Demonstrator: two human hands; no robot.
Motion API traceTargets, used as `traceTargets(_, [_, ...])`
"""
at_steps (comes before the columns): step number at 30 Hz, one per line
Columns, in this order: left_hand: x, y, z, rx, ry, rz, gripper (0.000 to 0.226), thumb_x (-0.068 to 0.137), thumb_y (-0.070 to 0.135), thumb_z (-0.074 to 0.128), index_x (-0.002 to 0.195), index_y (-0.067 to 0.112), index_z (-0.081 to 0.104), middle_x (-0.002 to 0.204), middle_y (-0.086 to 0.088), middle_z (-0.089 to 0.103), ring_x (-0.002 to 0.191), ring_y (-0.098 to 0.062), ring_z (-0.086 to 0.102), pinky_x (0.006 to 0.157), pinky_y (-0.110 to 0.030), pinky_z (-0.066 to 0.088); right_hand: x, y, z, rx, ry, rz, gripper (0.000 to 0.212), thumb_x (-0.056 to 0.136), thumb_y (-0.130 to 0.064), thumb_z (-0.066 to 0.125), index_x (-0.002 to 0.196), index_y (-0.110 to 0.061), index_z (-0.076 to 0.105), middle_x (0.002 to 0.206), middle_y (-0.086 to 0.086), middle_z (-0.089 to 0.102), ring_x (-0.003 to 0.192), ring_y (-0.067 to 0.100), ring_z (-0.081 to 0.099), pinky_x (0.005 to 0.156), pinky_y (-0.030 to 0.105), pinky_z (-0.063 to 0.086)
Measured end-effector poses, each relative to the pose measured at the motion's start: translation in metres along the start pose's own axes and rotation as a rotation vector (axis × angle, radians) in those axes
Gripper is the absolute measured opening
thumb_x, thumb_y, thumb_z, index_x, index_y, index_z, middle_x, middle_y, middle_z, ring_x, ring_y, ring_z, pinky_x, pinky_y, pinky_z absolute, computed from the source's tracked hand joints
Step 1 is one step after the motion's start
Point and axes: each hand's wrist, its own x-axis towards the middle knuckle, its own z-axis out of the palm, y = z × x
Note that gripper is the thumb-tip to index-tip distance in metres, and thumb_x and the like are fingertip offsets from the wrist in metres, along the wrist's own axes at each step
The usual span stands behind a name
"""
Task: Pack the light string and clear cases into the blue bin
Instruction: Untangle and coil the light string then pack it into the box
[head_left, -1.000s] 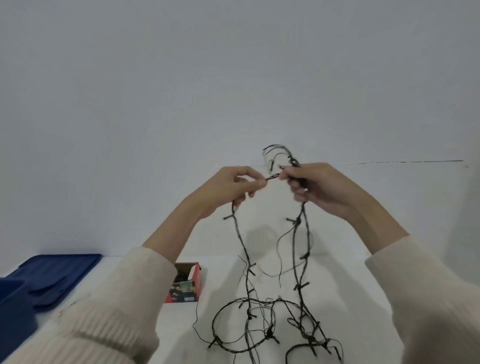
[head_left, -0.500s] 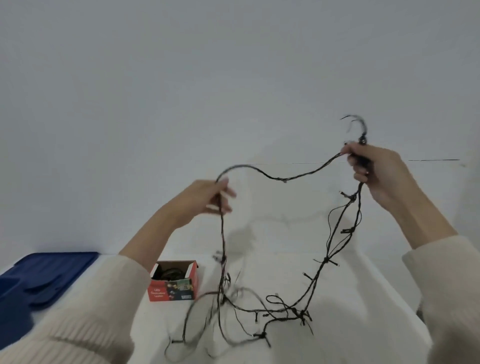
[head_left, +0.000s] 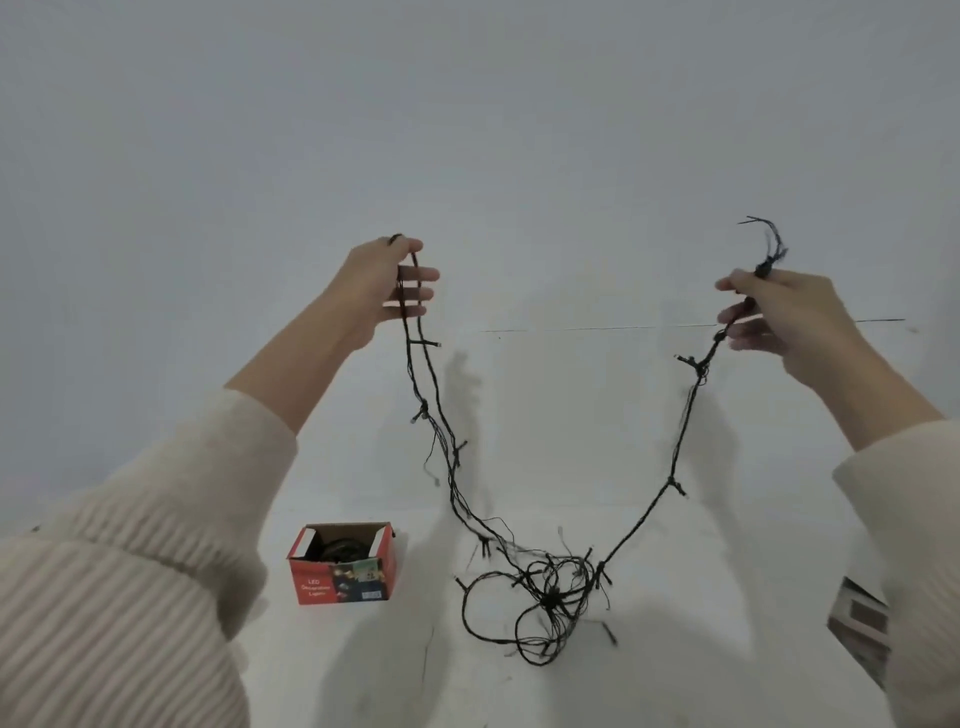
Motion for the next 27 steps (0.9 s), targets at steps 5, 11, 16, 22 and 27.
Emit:
traceTargets(5, [0.000, -0.017, 0.000, 0.082, -0.055, -0.009, 0.024, 0.098, 0.015, 0.041, 0.117, 0.016, 0.055, 0.097, -0.005, 0.063, 0.078, -0.019, 0.060, 0.072, -0.030, 0.052, -0.009, -0.008, 0.006, 0.044, -0.080, -0.095, 0.023, 0.093, -0.031, 0.053, 0.100, -0.015, 0.067, 0.082, 0.005, 0.064, 0.058, 0.011, 0.058, 0.061, 0.023, 0.052])
traceTargets(11, [-0.019, -0.002, 0.031, 0.148, -0.371, -0.016, 0.024, 0.098, 0.017, 0.042, 0.118, 0.017, 0.056, 0.098, -0.005, 0.072, 0.049, -0.012, 0.056, 0.049, -0.019, 0.043, -0.042, -0.029, 0.044, -0.037, -0.471, -0.176, 0.021, 0.091, -0.031, 0.056, 0.083, -0.019, 0.071, 0.097, 0.000, 0.065, 0.078, 0.015, 0.057, 0.077, 0.030, 0.043])
traceTargets(16, [-0.028, 0.009, 0.050, 0.166, -0.501, -0.048, 0.024, 0.094, 0.032, 0.050, 0.109, 0.020, 0.064, 0.067, 0.003, 0.059, 0.042, -0.009, 0.034, 0.042, -0.017, 0.030, -0.060, -0.028, 0.076, -0.026, -0.667, -0.228, 0.021, 0.089, -0.035, 0.055, 0.085, -0.028, 0.074, 0.107, -0.017, 0.068, 0.113, 0.006, 0.054, 0.095, 0.032, 0.039])
traceTargets(22, [-0.032, -0.004, 0.032, 0.464, -0.537, 0.098, 0.010, 0.086, 0.024, 0.066, 0.090, 0.014, 0.067, 0.054, 0.007, 0.045, 0.043, -0.008, 0.031, 0.041, -0.015, 0.026, -0.056, -0.025, 0.076, 0.128, -0.684, -0.028, 0.026, 0.091, -0.020, 0.051, 0.071, -0.011, 0.066, 0.063, -0.003, 0.038, 0.045, 0.007, 0.033, 0.045, 0.016, 0.032])
traceTargets(27, [-0.035, -0.052, 0.005, 0.722, -0.546, 0.095, 0.017, 0.085, 0.025, 0.067, 0.086, 0.008, 0.069, 0.056, 0.006, 0.052, 0.046, -0.006, 0.043, 0.048, -0.014, 0.038, -0.041, -0.021, 0.048, 0.197, -0.382, -0.074, 0.023, 0.090, -0.016, 0.055, 0.068, -0.011, 0.060, 0.065, -0.007, 0.056, 0.047, 0.004, 0.033, 0.039, 0.015, 0.019])
